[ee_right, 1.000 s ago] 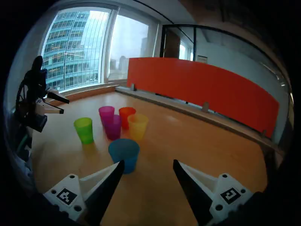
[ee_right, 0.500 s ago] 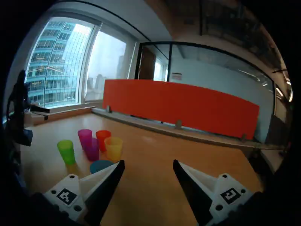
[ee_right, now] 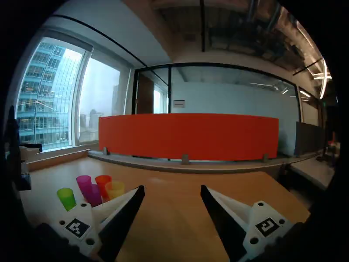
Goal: Pour water
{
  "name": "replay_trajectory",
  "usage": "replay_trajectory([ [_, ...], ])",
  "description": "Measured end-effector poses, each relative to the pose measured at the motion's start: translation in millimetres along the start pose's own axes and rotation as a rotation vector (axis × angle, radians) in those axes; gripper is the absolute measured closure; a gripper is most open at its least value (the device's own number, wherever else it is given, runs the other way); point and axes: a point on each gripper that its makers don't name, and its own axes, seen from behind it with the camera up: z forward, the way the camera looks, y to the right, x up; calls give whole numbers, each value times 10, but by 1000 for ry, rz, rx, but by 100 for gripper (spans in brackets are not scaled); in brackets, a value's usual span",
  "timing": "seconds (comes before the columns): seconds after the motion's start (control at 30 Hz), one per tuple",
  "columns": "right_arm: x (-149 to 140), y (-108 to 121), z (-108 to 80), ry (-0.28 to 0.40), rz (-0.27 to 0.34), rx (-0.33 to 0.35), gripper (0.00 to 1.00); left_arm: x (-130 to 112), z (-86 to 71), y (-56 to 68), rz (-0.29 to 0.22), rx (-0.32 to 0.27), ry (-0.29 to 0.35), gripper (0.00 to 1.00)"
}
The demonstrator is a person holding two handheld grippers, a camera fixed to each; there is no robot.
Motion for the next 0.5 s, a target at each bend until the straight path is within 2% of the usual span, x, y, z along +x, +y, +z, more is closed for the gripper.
replay_trajectory([
  [0.2,124,188,-53,51,1,-100,0,112,-7,-100,2,50,51,0],
  [0.3,166,217,-79,70,-13,-129,0,138,-2,-127,9,70,65,0],
  [0.5,140,172,-99,75,-36,-143,0,175,53,-72,3,63,74,0],
])
